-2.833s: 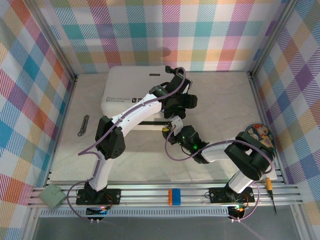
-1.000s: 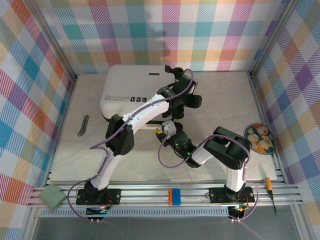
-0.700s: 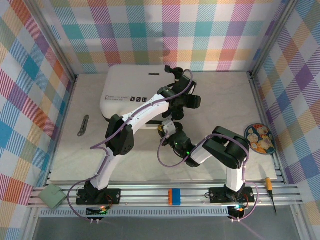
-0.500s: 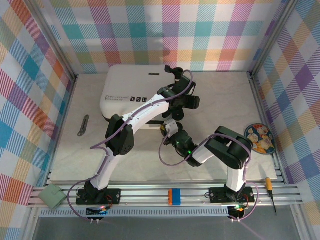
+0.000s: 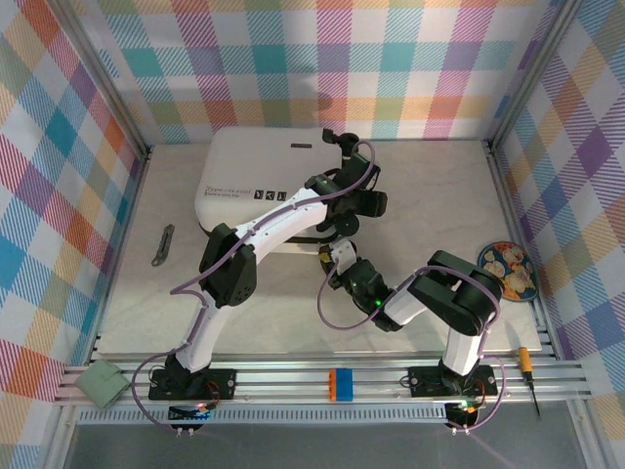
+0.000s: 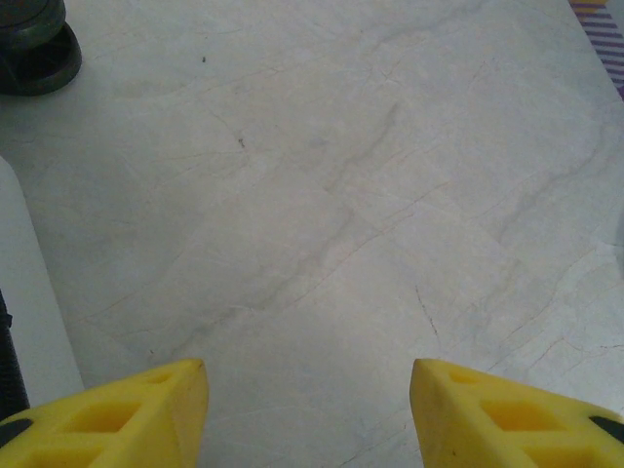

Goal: Pack the luggage

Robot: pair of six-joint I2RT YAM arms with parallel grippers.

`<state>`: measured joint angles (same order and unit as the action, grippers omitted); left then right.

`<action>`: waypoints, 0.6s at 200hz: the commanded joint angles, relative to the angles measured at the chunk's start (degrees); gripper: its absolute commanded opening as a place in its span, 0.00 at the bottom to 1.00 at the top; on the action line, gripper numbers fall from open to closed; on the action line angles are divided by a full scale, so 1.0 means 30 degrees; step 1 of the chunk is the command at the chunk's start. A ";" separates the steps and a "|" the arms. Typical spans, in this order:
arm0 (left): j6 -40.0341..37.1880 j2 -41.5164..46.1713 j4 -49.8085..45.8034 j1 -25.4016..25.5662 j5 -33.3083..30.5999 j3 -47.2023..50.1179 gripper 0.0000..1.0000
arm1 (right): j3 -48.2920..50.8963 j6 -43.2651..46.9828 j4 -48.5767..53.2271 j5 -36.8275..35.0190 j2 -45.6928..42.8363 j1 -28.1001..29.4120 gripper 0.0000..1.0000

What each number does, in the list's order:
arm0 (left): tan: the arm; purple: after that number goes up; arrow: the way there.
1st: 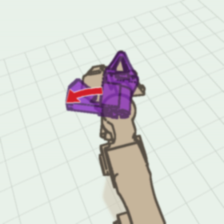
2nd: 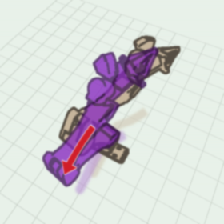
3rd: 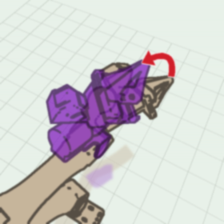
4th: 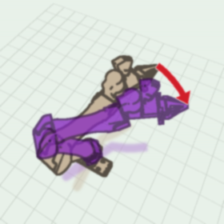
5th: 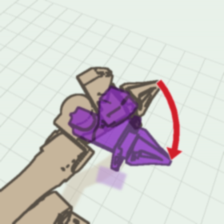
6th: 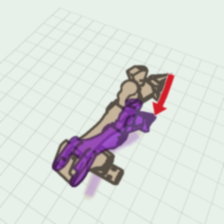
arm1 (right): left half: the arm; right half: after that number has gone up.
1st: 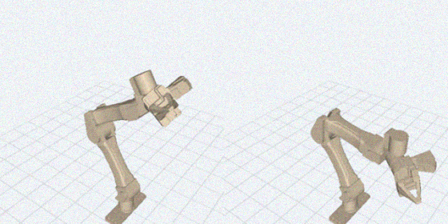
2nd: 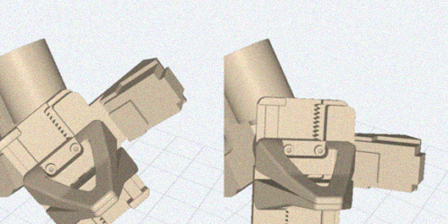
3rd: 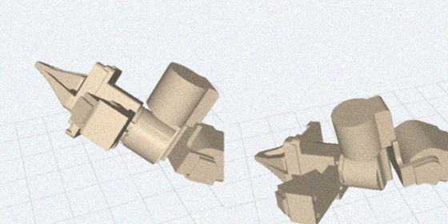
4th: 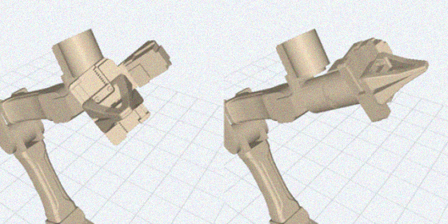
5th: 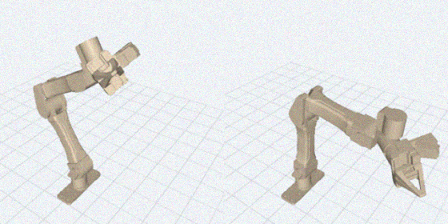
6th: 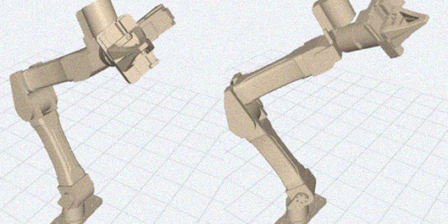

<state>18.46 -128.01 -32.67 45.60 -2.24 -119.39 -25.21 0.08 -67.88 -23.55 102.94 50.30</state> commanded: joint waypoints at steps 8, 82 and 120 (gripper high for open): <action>0.0131 0.0930 -0.1072 -0.0129 -0.0257 0.0253 0.57 | 0.0065 -0.0229 -0.1514 0.0196 0.0357 0.0273 0.35; 0.0246 0.0954 -0.1035 -0.0128 -0.0090 0.0248 0.57 | -0.1283 -0.0126 -0.2169 -0.0114 0.1071 0.0429 0.47; 0.0347 0.0920 -0.1035 -0.0135 0.0033 0.0219 0.57 | -0.2135 -0.0096 -0.2111 -0.0089 0.1414 0.0433 0.49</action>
<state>18.63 -127.96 -33.15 45.60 -2.22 -119.39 -28.05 -0.14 -70.98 -24.12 106.00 51.37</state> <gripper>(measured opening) 0.566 0.485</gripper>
